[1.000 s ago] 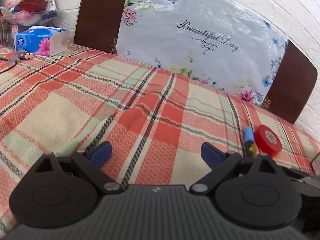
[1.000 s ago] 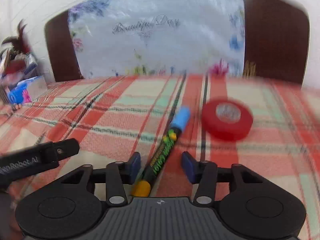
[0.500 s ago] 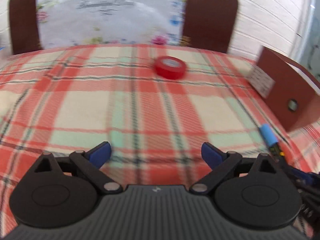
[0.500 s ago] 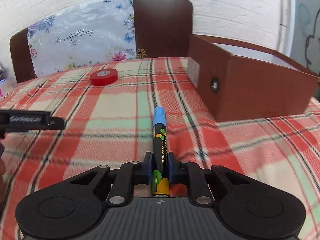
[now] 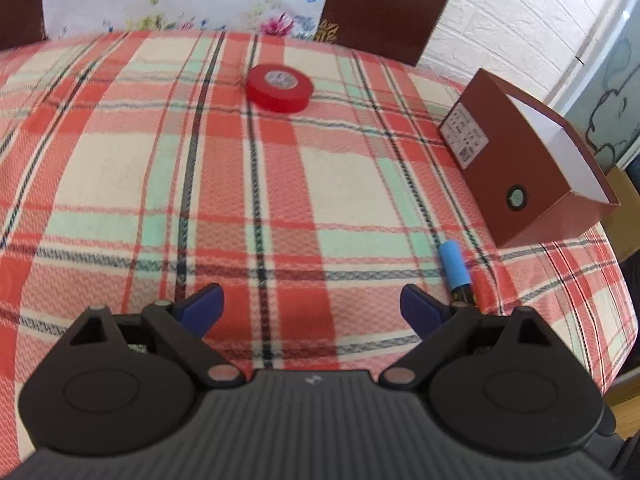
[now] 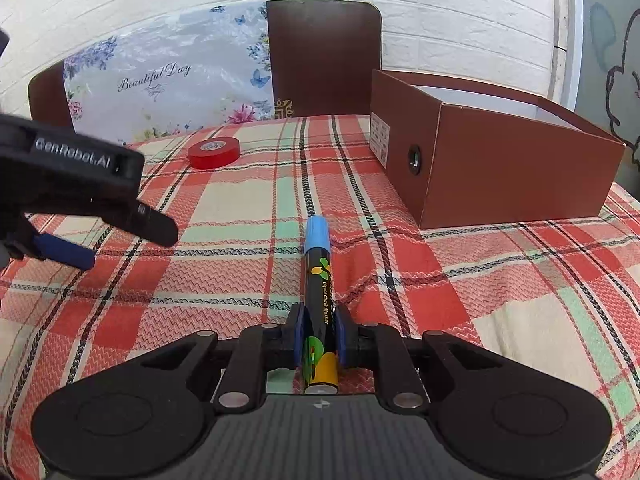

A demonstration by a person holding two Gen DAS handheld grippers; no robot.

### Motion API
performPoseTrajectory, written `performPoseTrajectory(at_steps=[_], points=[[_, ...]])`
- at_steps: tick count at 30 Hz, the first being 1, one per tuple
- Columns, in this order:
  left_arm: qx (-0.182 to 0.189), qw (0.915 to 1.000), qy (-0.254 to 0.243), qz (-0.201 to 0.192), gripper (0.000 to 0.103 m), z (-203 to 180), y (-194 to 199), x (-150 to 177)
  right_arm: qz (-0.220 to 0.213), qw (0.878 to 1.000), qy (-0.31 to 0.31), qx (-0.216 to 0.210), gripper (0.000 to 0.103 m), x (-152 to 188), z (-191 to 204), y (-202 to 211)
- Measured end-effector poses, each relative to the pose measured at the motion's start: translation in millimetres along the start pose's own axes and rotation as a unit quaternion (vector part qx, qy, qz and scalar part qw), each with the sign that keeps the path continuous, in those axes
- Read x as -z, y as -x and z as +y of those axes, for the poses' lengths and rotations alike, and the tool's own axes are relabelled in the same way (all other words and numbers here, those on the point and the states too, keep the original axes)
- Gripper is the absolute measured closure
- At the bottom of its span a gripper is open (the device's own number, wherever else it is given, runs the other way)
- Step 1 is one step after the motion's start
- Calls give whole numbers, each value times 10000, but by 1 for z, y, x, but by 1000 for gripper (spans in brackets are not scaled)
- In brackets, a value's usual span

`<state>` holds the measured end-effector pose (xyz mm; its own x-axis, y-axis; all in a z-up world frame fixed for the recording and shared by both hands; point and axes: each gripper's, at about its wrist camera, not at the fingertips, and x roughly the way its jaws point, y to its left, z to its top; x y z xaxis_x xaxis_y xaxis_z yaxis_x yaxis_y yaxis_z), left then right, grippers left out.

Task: Organize objects
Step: 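Close the right tool on the blue-capped marker and lift it, then carry the marker into the brown box and open the right tool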

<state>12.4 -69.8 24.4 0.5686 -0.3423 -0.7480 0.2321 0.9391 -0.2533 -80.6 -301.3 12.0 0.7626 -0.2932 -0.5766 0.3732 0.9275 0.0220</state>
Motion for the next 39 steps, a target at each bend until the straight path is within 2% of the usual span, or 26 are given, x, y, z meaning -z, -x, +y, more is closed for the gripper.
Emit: performPoseTrajectory(at_steps=[4,11,16,19,21,22,23,24,25,26,27,28,29,31,34,37,39], points=[[54,9999,-88,49,7,-12,3,-1,-49,10000,47,-6,88,3,-4,3],[249,9996,-77,81,7,-26,16,-9,-235,9993,-233,-188,86,10,-15,8],[340,9989,10,307,7,-47,3,-18,-424,9988,-27,-249,75,14,-11,5],[567,9969,-64,541,6,-69,-11,-14,-517,9980,273,-252,70,15,-7,4],[520,9960,-296,658,6,-86,-22,-8,-569,9967,495,-291,72,17,-6,3],[436,9953,-427,746,7,-94,-30,-3,-613,9958,593,-336,89,18,-7,3],[278,9942,-566,877,8,-99,-39,3,-673,9953,600,-366,89,19,-8,3],[80,9925,-690,1002,15,-102,-50,10,-721,9952,499,-438,89,20,-11,2],[-24,9930,-849,826,20,-106,-50,14,-792,9948,361,-533,89,21,-15,2],[-155,9927,-992,671,32,-110,-47,16,-890,9933,275,-684,89,22,-18,3],[-97,9920,-1065,674,56,-114,-45,15,-984,9919,236,-767,90,22,-19,5],[118,9919,-1024,737,76,-116,-42,12,-1108,9906,254,-757,89,21,-18,8],[194,9924,-947,757,76,-120,-37,6,-1303,9891,310,-619,89,17,-17,13],[299,9922,-1098,519,76,-136,-22,-8,-1707,9840,251,-443,89,4,-24,22],[697,9885,-1334,153,75,-164,-1,-35,-2214,9748,69,-281,89,-28,-50,32],[1003,9811,-1643,-220,75,-202,10,-66,-2636,9645,115,72,89,-62,-74,32],[1109,9758,-1838,-422,75,-230,6,-81,-2759,9608,81,260,89,-83,-94,25]])
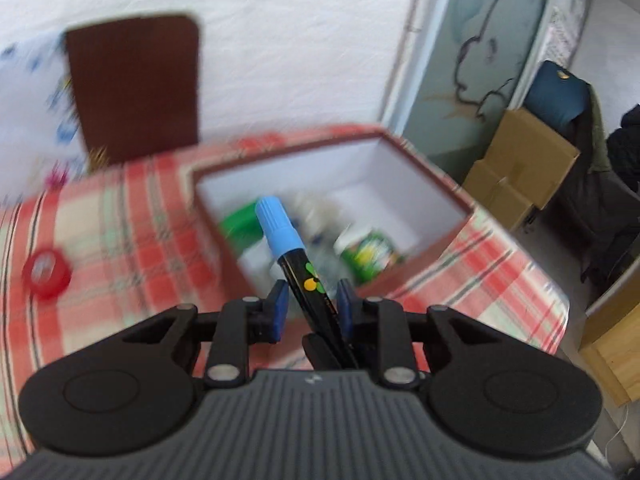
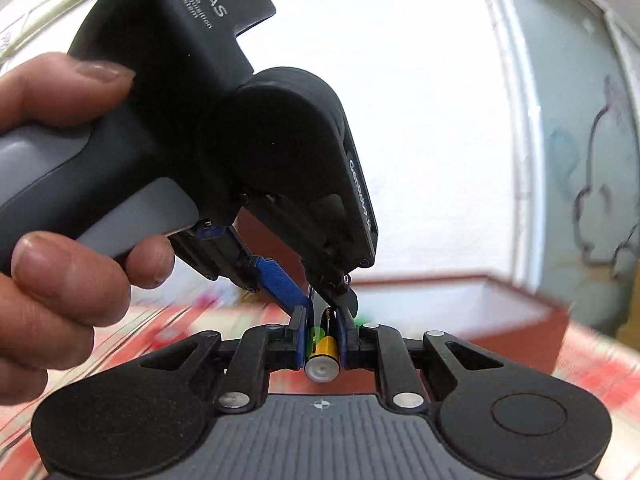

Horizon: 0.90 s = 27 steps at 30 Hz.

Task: Organize objects
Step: 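Carry the marker into the brown box and open the right tool, then raise both tools out of the brown box and back over the table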

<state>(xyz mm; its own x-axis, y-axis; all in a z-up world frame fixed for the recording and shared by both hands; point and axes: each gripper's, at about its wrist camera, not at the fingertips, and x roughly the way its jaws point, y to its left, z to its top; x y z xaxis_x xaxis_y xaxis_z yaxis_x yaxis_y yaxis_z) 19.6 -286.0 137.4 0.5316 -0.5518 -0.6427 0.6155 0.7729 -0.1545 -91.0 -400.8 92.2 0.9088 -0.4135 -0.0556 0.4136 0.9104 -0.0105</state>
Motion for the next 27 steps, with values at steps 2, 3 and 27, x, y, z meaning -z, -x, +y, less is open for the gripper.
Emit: performPoseTrajectory(at_steps=[2,3,27], points=[[101,9997,-190,-138,75,-16,-16,-18,-12,9998,55,201,89,-8,-19,-20],[149,9994,-252,-174,76,-23,-27,-25,29,9996,58,270,89,-10,-29,-30],[-161,9995,-259,-9,38,-22,-155,-54,346,9906,224,1307,46,34,-115,-128]])
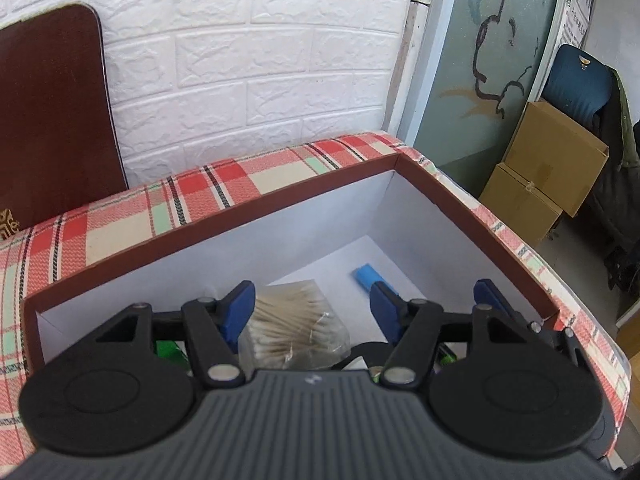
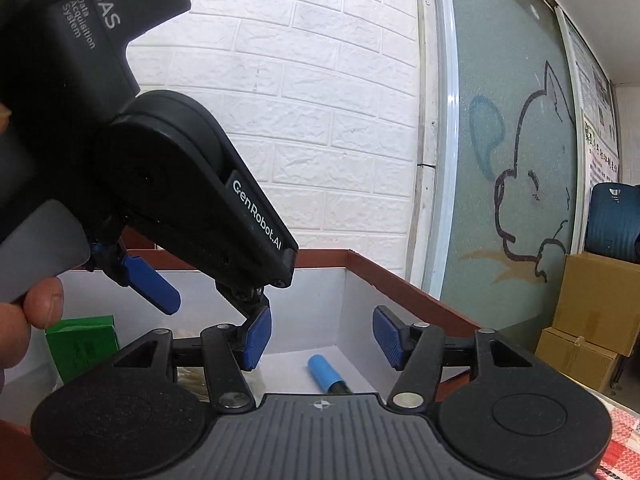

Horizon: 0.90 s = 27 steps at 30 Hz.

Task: Organize objects
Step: 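Raise both tools out of the brown box and back over the table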

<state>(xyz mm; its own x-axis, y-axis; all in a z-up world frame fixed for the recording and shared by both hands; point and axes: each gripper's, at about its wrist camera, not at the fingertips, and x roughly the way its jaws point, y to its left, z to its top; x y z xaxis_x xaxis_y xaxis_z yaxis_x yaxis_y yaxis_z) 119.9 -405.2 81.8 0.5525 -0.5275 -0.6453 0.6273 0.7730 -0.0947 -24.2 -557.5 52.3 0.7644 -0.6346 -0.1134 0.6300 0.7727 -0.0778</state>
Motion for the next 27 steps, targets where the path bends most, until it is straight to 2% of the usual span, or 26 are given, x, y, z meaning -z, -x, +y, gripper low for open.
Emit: performPoseTrajectory(at_steps=[2,3,4,6,7,8,10,13,15,19,23,24,27], points=[[-162,9993,-183,-275,38,-3,4,2,15,10000,19,-5,45,3,-3,-2],[-320,9978,-335,-482,38,-7,9,4,71,10000,27,2,41,1,1,-3],[-511,9946,-561,-702,37,-11,12,6,130,9999,20,-20,33,0,6,-1],[-875,9849,-1064,-1048,33,-20,17,11,163,9997,8,-155,25,-2,16,4],[-1008,9814,-1213,-1090,29,-23,18,14,172,9997,24,-187,24,-3,22,7],[-1085,9807,-1250,-1038,29,-24,18,16,221,9995,13,-217,26,-4,23,7],[-973,9848,-1076,-955,29,-22,30,17,111,9998,-138,-108,39,-6,19,12],[-490,9881,-801,-1218,26,-10,76,26,-531,9974,-452,160,35,-4,4,37],[-461,9862,-764,-1397,16,2,107,40,-558,9963,-594,270,35,-4,-2,46],[-585,9901,-349,-1230,14,51,143,72,-373,9946,-885,383,35,-11,-10,63],[-1064,9900,413,-825,14,123,160,113,-545,9944,-884,192,33,-23,17,114],[-1152,9892,644,-644,14,143,161,124,-506,9943,-933,25,29,-26,18,116],[-1484,9810,1239,-172,14,199,161,161,-433,9935,-779,-712,28,-29,51,136]])
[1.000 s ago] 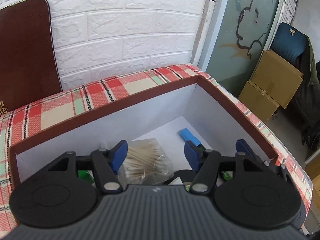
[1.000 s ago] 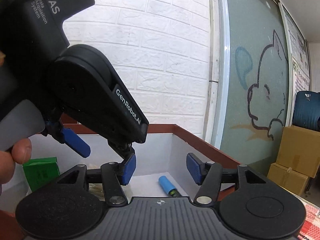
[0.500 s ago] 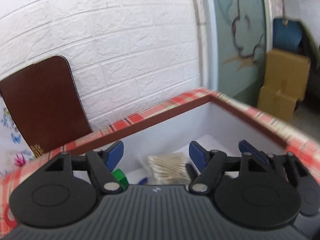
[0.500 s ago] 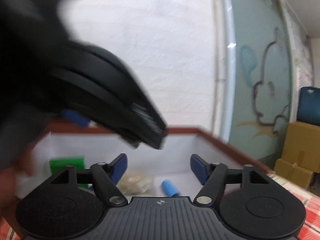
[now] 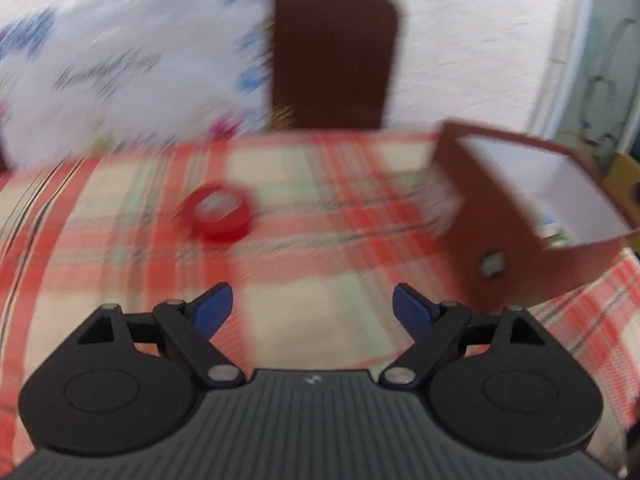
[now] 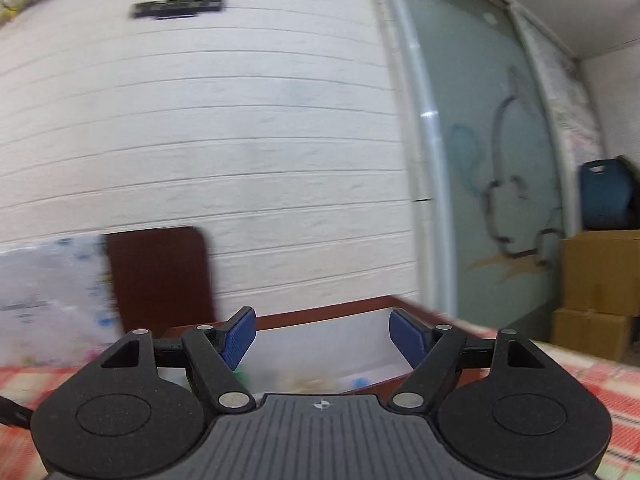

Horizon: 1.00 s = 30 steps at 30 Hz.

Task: Organize objects
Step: 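Raise both tools out of the brown box and back over the table, then lower the open right tool around the red tape roll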

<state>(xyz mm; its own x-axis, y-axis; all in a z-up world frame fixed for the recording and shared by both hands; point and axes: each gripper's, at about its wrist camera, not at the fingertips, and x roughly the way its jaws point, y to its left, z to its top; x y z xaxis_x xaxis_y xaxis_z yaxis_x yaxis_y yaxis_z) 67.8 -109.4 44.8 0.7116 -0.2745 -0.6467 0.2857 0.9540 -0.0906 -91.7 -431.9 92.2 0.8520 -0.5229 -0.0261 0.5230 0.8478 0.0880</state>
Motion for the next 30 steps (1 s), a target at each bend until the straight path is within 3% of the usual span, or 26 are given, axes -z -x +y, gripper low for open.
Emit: performPoseTrajectory(at_steps=[3,5,7,9,11,12,13,15,16,18,20,24,30], points=[[-449,9980,378,242,14,58,-13,13,385,9946,173,-943,29,9,58,9],[-673,9948,704,299,14,99,-22,9,741,9841,281,-1592,29,17,98,-1],[-951,9907,957,149,14,134,-28,-3,1209,9674,483,-2175,29,27,140,-23],[-1148,9866,1157,-126,14,160,-38,-11,1561,9548,645,-2446,28,41,180,-53],[-1396,9831,1164,-231,11,173,-57,-7,1910,9465,935,-2428,28,55,217,-88],[-1479,9828,1012,-445,4,169,-57,0,2033,9429,1086,-2404,27,62,232,-106],[-1473,9841,854,-508,4,162,-57,1,2143,9392,1244,-2376,26,69,245,-123],[-1112,9892,661,-690,4,155,-52,4,2309,9341,1383,-2344,25,79,264,-152],[-1072,9890,699,-741,4,156,-49,4,2419,9296,1317,-2451,18,84,269,-164],[-958,9882,924,-762,4,164,-48,4,2726,9186,1209,-2593,21,93,278,-178],[-898,9876,1007,-801,4,168,-49,5,2659,9192,1233,-2629,16,94,283,-179],[-949,9881,924,-786,4,165,-49,5,2565,9208,1308,-2631,28,92,282,-166],[-1004,9882,854,-783,4,163,-50,6,2537,9221,1316,-2609,31,94,288,-172]])
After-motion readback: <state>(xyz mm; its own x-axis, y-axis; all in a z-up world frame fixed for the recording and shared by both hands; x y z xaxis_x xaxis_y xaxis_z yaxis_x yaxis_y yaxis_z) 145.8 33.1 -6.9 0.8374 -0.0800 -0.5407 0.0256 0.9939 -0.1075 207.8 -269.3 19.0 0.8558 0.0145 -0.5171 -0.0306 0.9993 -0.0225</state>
